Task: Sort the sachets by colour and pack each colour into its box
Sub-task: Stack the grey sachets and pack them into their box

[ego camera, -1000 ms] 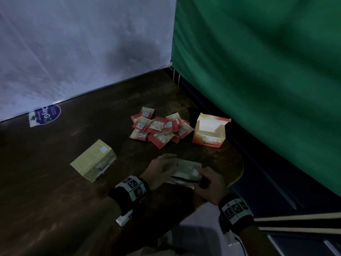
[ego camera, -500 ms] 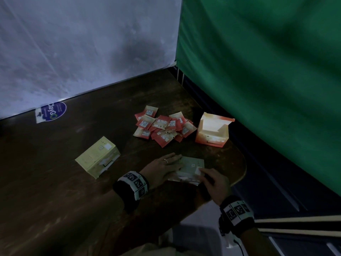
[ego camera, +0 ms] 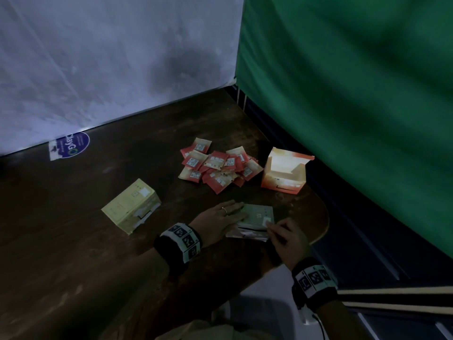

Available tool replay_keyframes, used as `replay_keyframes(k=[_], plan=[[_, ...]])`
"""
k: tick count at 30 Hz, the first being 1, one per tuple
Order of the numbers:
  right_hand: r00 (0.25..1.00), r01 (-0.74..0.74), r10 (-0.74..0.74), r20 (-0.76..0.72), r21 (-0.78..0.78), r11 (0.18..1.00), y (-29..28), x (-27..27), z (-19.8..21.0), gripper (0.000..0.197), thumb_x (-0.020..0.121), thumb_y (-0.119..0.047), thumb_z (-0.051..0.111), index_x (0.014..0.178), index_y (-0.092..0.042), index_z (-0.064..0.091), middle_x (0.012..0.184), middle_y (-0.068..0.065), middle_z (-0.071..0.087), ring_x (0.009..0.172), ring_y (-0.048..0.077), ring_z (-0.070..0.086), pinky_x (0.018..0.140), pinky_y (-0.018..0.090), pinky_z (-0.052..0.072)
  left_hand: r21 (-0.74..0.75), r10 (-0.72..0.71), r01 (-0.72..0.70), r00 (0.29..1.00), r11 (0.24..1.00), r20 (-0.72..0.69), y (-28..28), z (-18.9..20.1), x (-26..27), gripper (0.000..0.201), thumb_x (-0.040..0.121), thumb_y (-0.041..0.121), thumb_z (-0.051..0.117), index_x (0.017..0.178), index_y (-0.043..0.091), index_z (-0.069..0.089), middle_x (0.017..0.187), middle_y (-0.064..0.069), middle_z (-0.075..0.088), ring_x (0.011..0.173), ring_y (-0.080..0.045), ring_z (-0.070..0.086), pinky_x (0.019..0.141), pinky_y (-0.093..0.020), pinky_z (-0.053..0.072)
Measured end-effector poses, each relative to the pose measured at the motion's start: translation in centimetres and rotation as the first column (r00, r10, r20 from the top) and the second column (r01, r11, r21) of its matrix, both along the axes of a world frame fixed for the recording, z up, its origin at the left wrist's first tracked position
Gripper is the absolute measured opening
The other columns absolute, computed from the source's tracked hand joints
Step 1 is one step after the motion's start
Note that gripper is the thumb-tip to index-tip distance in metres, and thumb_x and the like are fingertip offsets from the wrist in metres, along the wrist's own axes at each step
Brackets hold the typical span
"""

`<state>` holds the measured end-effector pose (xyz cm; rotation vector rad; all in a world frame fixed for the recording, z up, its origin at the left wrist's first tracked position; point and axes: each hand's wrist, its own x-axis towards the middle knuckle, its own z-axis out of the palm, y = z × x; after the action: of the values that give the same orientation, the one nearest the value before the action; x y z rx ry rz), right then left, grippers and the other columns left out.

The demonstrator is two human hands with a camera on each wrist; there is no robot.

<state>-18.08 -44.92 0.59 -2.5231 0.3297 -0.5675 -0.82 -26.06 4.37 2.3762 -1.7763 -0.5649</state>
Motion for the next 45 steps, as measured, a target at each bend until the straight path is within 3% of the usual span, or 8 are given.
replay_keyframes(k=[12, 17, 20, 23, 29, 34, 39, 45], plan=[[0.998, -0.011, 0.016, -0.058, 0.082, 0.997, 0.3, 0.6, 0.0, 0.009, 0.075, -0.012, 0.077, 0.081, -0.01, 0.07, 0.117, 0.009, 0.056, 0.105, 0.017, 0.055, 0.086, 0.026, 0.048, 0.138, -0.091, 0.059, 0.967, 0.989, 0.236, 0.2, -0.8, -1.5, 0.061, 0.094, 0.028, 0.049, 0.148, 0.031, 0.019, 0.16, -0.002, -0.002, 0.146, -0.027, -0.01, 0.116, -0.06, 0.003], [0.997, 0.057, -0.046, -0.056, 0.217, 0.975, 1.0, 1.1, 1.0, 0.028, 0.077, -0.008, 0.075, 0.065, -0.027, 0.058, 0.114, -0.001, 0.066, 0.097, 0.007, 0.063, 0.082, 0.006, 0.044, 0.028, -0.1, 0.097, 0.984, 0.995, 0.145, -2.2, 0.2, -2.8, 0.061, 0.092, 0.029, 0.054, 0.147, 0.025, 0.028, 0.159, -0.005, 0.006, 0.146, -0.026, -0.004, 0.117, -0.054, 0.001], [0.979, 0.201, -0.175, -0.102, 0.394, 0.897, 1.0, 1.2, 1.3, 0.003, 0.086, -0.014, 0.066, 0.086, -0.011, 0.067, 0.116, -0.011, 0.06, 0.088, 0.003, 0.061, 0.071, 0.0, 0.042, 0.154, -0.012, -0.017, 0.983, 0.988, 0.185, -3.6, 0.0, -3.8, 0.074, 0.095, 0.042, 0.046, 0.151, 0.027, 0.001, 0.158, -0.01, -0.016, 0.145, -0.031, -0.012, 0.114, -0.061, 0.0], [0.928, 0.341, -0.178, -0.327, 0.552, 0.761, 1.3, 1.3, 1.0, 0.032, 0.092, -0.029, 0.058, 0.12, -0.015, 0.053, 0.117, -0.005, 0.056, 0.101, 0.015, 0.059, 0.079, 0.02, 0.049, 0.172, 0.023, -0.061, 0.976, 0.983, 0.218, -3.9, -0.9, -4.0, 0.071, 0.096, 0.04, 0.045, 0.15, 0.033, -0.001, 0.157, -0.016, -0.007, 0.143, -0.038, 0.003, 0.111, -0.061, 0.01], [0.849, 0.26, 0.04, -0.527, 0.483, 0.836, 1.8, 0.8, -0.3, 0.023, 0.094, -0.022, 0.055, 0.115, -0.012, 0.058, 0.102, 0.0, 0.062, 0.101, 0.017, 0.061, 0.072, 0.014, 0.044, 0.206, 0.189, -0.226, 0.964, 0.952, 0.185, -0.8, 1.1, -3.1, 0.078, 0.088, 0.04, 0.056, 0.146, 0.043, 0.003, 0.155, -0.018, -0.001, 0.138, -0.043, 0.01, 0.107, -0.064, 0.014], [0.821, 0.237, 0.045, -0.57, 0.411, 0.88, 2.2, 1.8, -0.3, 0.021, 0.093, -0.018, 0.056, 0.113, -0.012, 0.058, 0.097, -0.004, 0.057, 0.097, 0.015, 0.059, 0.072, 0.013, 0.043, 0.109, 0.595, -0.624, 0.775, 0.774, 0.211, 6.0, 1.0, -0.7, 0.093, 0.078, 0.06, 0.058, 0.143, 0.048, -0.007, 0.151, -0.018, -0.002, 0.137, -0.042, 0.011, 0.108, -0.064, 0.013], [0.762, 0.161, 0.108, -0.639, 0.348, 0.924, 2.6, 5.2, 1.2, 0.026, 0.093, -0.019, 0.056, 0.119, -0.015, 0.057, 0.096, -0.004, 0.058, 0.094, 0.012, 0.059, 0.079, 0.019, 0.047, 0.112, 0.68, -0.725, 0.68, 0.68, 0.273, 10.9, -0.2, 1.5, 0.098, 0.086, 0.044, 0.059, 0.15, 0.023, -0.012, 0.157, -0.019, -0.011, 0.145, -0.036, 0.001, 0.116, -0.056, 0.012], [0.908, 0.19, -0.191, -0.373, -0.039, 0.981, -1.4, 10.4, 3.8, 0.032, 0.09, -0.016, 0.056, 0.122, -0.018, 0.054, 0.127, 0.003, 0.049, 0.121, 0.021, 0.046, 0.099, 0.036, 0.041, 0.089, 0.751, -0.778, 0.624, 0.622, 0.215, 11.2, 1.3, 2.8, 0.086, 0.087, 0.034, 0.06, 0.151, 0.012, 0.008, 0.159, -0.013, -0.002, 0.147, -0.028, 0.0, 0.118, -0.048, 0.013]])
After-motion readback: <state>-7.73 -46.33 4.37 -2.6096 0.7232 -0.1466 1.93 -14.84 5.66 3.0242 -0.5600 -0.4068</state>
